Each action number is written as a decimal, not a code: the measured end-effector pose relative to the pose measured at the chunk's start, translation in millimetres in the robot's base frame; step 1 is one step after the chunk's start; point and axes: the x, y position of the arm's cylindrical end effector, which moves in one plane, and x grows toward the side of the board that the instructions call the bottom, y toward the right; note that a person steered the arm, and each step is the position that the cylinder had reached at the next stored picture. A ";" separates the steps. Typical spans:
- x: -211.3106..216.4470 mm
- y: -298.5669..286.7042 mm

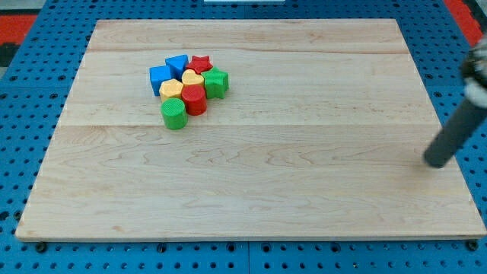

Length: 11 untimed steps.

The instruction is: Place your arm bottom of green circle

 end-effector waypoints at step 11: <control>-64.8 -356.5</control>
